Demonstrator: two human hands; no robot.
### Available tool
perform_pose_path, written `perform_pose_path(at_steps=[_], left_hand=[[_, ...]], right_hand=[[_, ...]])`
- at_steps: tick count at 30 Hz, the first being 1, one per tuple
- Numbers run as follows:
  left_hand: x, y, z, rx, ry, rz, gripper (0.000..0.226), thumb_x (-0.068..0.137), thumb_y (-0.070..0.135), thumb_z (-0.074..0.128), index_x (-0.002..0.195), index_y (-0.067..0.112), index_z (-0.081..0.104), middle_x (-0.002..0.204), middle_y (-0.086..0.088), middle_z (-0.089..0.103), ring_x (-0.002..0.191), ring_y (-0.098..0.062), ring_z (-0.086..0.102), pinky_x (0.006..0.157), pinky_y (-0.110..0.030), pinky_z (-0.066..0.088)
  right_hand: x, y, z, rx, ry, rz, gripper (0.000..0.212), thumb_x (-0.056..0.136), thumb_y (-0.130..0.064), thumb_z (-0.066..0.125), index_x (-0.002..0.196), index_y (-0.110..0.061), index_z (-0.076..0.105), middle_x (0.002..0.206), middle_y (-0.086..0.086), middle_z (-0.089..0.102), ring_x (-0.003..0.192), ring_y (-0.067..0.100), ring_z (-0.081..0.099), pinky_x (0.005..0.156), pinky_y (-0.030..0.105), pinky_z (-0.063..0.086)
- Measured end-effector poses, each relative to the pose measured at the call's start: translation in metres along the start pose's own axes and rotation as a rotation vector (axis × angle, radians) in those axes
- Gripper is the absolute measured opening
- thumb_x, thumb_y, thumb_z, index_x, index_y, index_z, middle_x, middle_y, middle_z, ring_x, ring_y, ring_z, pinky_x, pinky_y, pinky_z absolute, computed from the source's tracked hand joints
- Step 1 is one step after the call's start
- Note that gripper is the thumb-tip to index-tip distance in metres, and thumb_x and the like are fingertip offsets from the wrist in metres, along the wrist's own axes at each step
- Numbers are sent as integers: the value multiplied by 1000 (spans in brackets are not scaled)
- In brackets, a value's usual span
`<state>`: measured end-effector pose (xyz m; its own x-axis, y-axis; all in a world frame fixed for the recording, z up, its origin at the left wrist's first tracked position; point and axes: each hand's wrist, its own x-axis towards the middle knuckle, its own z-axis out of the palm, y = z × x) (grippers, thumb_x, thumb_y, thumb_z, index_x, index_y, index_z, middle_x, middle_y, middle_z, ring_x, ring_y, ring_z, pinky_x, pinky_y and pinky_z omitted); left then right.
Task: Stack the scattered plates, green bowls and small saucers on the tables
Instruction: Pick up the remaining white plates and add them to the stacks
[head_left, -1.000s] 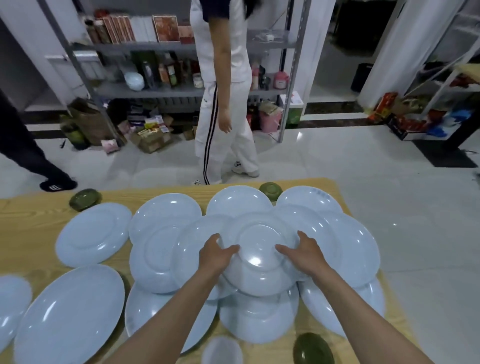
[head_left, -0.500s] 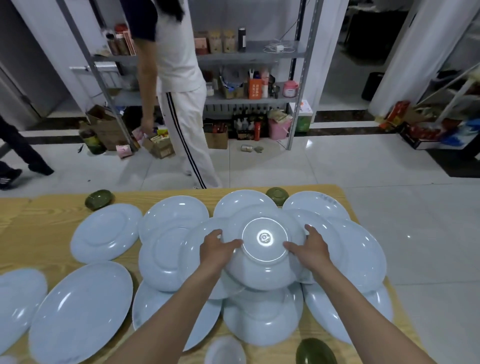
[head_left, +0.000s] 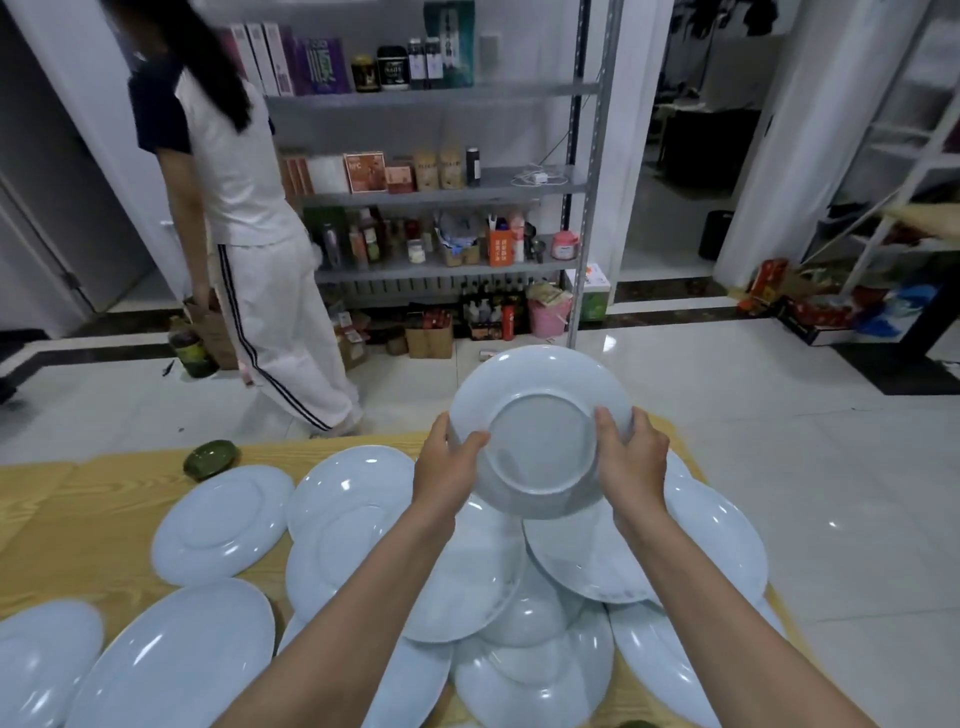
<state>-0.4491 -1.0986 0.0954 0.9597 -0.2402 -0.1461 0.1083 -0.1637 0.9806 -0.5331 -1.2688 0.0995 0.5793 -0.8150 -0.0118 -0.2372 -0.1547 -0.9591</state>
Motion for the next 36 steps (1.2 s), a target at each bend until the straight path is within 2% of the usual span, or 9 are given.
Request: perform_pose_path(at_steps=[6, 9, 12, 15, 18, 21, 25, 29, 36], left_hand=[[-8, 22, 12, -309, -34, -60, 26, 100, 38, 48, 119, 21, 44, 105, 6, 54, 89, -4, 54, 75, -23, 46], [-9, 25, 14, -447, -35, -76, 21, 100, 43, 48, 107, 23, 47, 111, 4, 53, 97, -1, 52, 97, -29, 43], [-10, 22, 11, -511, -24, -113, 22, 98, 41, 53, 101, 20, 48, 115, 1, 53, 101, -1, 53, 105, -34, 43], [-10, 16, 10, -518, 19, -144, 15, 101, 18, 52, 115, 13, 49, 124, -9, 48, 107, -15, 51, 102, -34, 46], [-18, 9, 4, -463, 0, -91, 36, 99, -6, 42, 127, 14, 52, 123, 5, 54, 107, -19, 55, 90, -27, 49], [-23, 0, -7, -299, -64, 5, 46, 92, -15, 40, 108, 24, 60, 103, 11, 67, 101, -18, 61, 76, -20, 52], [-21, -10, -19, -95, -93, 17, 55, 99, 2, 48, 150, 19, 36, 127, 19, 56, 110, -4, 55, 91, -23, 44], [-16, -42, -42, 560, -109, 200, 60, 102, 31, 50, 155, 24, 23, 160, 7, 25, 147, -15, 23, 114, -30, 24], [-26, -102, -69, 1223, -101, 385, 59, 99, 37, 50, 152, 17, 33, 161, -3, 23, 151, -24, 12, 120, -39, 17]], right_hand=[[-5, -14, 4, 348, 120, 160, 66, 91, -65, 48, 133, -14, 46, 135, 2, 49, 117, 22, 51, 99, 40, 45], [-12, -16, 2, 501, 127, 183, 53, 94, -59, 50, 119, -13, 47, 114, -2, 53, 101, 16, 52, 80, 29, 42], [-13, -14, 0, 576, 113, 186, 38, 94, -55, 55, 104, -19, 49, 97, -6, 51, 88, 13, 48, 84, 30, 39], [-13, -9, 0, 663, 112, 234, 22, 97, -35, 59, 104, -14, 53, 91, -11, 52, 82, 8, 51, 89, 29, 43], [-16, 0, -5, 649, 25, 243, 18, 95, -2, 50, 104, -11, 64, 92, -2, 62, 75, 11, 56, 71, 25, 46], [-20, 10, -13, 582, -130, 280, 38, 90, 12, 47, 114, -13, 64, 103, 7, 69, 87, 24, 64, 61, 29, 54], [-23, 25, -15, 609, -174, 429, 37, 85, 20, 50, 117, 5, 62, 113, 21, 66, 100, 40, 65, 59, 40, 61], [-26, 36, -13, 649, -100, 467, 39, 87, 20, 51, 120, 4, 63, 114, 18, 68, 92, 32, 67, 67, 42, 58], [-31, 45, -10, 707, 5, 446, 47, 86, 18, 54, 124, -7, 65, 112, 8, 70, 91, 24, 67, 65, 37, 59]])
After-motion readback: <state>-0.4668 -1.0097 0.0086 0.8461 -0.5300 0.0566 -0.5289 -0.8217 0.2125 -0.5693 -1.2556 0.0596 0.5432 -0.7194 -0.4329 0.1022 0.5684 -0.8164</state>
